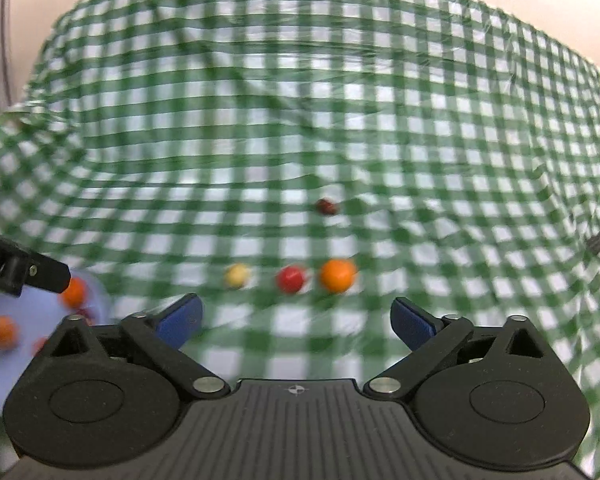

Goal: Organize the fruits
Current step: 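Grasp a yellow-green round fruit with the left tool while the right tool grasps a large orange, then carry the yellow-green fruit and orange in both tools toward the blue plate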

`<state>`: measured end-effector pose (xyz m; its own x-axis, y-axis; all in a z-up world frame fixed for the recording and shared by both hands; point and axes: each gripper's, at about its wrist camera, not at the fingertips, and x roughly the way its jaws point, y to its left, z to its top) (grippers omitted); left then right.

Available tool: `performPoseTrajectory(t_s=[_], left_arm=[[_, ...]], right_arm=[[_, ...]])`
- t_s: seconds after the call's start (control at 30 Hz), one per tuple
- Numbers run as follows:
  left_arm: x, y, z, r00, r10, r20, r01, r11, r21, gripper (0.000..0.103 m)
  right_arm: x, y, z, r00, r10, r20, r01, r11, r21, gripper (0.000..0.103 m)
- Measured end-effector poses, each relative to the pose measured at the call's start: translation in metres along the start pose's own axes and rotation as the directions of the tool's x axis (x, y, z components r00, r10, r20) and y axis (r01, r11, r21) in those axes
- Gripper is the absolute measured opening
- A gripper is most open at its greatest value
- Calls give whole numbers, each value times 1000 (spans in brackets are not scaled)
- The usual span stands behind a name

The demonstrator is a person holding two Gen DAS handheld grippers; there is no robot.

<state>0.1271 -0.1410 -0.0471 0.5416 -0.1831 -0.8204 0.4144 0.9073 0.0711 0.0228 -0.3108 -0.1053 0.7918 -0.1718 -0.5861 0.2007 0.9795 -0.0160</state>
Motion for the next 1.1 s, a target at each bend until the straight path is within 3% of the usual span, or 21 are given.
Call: performPoseTrajectory(t_s=[0.1, 0.27, 0.43, 0.57, 0.67, 0.7, 0.77, 0.8, 0.93, 1.1], left_arm=[[38, -25, 20, 1000, -17, 8, 17, 998, 68, 103], [97, -53, 45, 997, -72, 2, 71, 987, 144, 103], [142, -69, 56, 997, -70, -27, 74, 980, 185, 103], [165, -74, 57, 997, -64, -40, 71, 977, 202, 102], [174, -76, 58, 993, -104, -52, 113, 970, 214, 87], [176, -77, 59, 991, -122, -59, 132, 966, 221, 73], [174, -79, 59, 983, -179, -46, 185, 957, 222, 54], [173, -80, 59, 980, -196, -40, 200, 952, 232, 32], [166, -75, 59, 979, -198, -41, 202, 955, 218, 28], [127, -50, 47, 990, -143, -4, 142, 976, 167, 28]], right_arm=[[38, -21, 4, 1000, -14, -8, 14, 1000, -24, 73], [98, -50, 3, 998, -21, -62, 20, 1000, -5, 72], [143, -60, -3, 993, 13, -118, -13, 1000, -6, 68], [162, -61, -7, 992, 62, -113, -64, 998, -8, 68], [172, -59, -8, 991, 76, -109, -79, 996, -28, 64], [174, -59, -9, 991, 89, -96, -92, 995, -28, 49], [172, -57, -10, 990, 115, -83, -119, 992, -43, 38], [172, -54, -11, 991, 111, -78, -115, 992, -55, 38], [166, -63, -9, 995, 54, -85, -57, 998, -25, 37], [144, -94, -5, 994, -37, -106, 45, 996, 79, 37]])
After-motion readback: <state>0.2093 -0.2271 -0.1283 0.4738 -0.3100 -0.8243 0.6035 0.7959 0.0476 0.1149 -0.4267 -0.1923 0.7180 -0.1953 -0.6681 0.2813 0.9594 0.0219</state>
